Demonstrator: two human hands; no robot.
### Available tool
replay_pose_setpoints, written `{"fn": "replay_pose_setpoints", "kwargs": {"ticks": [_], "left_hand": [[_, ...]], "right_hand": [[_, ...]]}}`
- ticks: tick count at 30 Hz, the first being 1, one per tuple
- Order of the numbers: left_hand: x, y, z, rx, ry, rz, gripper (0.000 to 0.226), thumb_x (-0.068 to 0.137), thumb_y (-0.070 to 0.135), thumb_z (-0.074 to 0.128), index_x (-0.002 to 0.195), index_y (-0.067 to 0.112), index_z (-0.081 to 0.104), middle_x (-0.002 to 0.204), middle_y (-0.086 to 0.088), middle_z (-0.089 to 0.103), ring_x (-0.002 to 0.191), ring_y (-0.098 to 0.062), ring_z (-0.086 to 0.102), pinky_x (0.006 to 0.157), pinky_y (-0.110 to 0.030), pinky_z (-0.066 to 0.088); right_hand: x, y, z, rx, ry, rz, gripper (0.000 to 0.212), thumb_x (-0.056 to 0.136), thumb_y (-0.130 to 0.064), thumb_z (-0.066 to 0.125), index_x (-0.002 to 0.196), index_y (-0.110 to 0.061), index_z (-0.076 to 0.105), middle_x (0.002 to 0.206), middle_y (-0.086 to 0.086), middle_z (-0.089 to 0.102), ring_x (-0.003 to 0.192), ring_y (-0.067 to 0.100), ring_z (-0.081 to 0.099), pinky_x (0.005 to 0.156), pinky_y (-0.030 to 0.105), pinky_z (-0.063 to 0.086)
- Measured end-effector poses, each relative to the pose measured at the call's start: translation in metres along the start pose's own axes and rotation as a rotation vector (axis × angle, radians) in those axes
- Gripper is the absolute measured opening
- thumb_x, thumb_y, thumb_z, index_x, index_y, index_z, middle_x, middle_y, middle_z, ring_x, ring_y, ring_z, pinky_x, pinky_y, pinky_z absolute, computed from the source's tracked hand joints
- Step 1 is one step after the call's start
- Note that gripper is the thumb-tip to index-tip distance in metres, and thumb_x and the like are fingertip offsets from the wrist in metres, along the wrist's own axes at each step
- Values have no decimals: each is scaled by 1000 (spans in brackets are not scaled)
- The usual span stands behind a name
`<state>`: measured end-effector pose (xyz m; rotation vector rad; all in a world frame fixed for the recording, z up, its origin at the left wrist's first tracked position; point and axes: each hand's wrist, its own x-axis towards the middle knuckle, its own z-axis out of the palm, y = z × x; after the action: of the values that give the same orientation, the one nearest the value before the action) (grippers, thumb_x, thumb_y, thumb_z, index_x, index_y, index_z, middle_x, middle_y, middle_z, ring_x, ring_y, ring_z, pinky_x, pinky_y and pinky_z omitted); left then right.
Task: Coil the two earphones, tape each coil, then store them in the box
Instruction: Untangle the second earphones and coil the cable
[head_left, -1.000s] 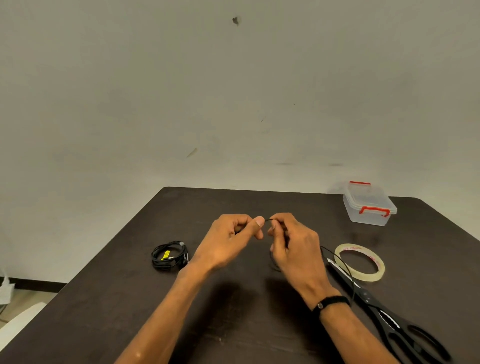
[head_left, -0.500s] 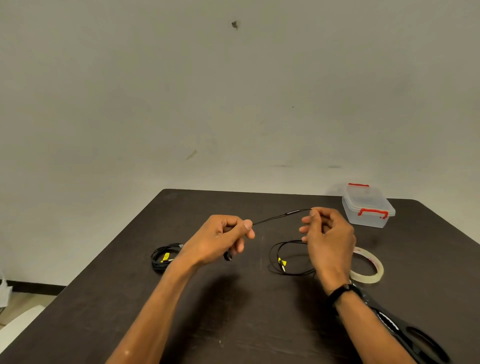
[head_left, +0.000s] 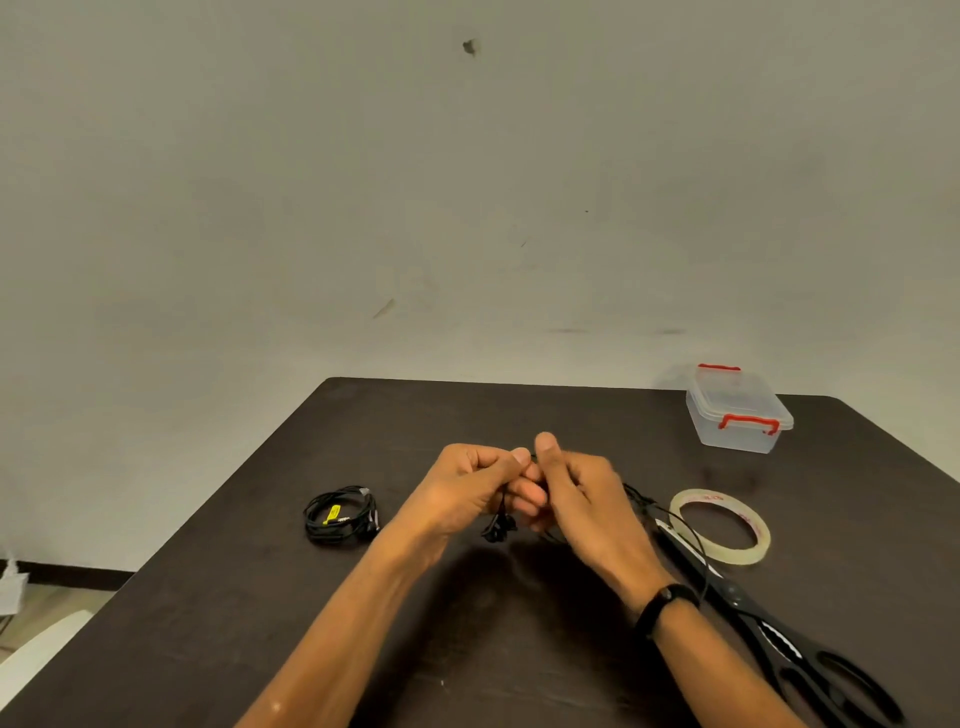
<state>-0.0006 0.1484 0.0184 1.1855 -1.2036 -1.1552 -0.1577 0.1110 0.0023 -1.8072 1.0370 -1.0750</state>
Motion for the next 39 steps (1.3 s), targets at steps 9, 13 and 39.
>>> {"fn": "replay_pose_setpoints", "kwargs": {"ticks": [9, 13, 39], "left_hand": [[-4, 3, 6, 389, 103, 72, 47, 106, 45, 50, 93, 11, 80, 80, -5, 81, 73, -14, 78, 76, -28, 63], [-3, -1, -6, 568, 526, 331, 50, 105, 50, 51, 72, 22, 75, 61, 5, 73, 59, -5, 72, 69, -31, 60], [4, -1, -14, 469, 490, 432, 67, 100, 52, 61, 52, 14, 35, 47, 7, 30, 48, -11, 27, 51, -32, 26]], "right_hand": [[6, -4, -2, 721, -83, 261, 27, 105, -21, 59, 97, -3, 77, 97, 18, 75, 89, 26, 73, 87, 42, 60], [7, -9, -6, 862, -89, 254, 24, 109, -20, 51, 99, -4, 66, 100, 22, 77, 100, 35, 76, 96, 46, 59], [-9, -26, 8, 1206, -750, 358, 32, 109, -33, 49, 85, -14, 58, 51, -8, 29, 47, 6, 19, 44, 19, 25]]}}
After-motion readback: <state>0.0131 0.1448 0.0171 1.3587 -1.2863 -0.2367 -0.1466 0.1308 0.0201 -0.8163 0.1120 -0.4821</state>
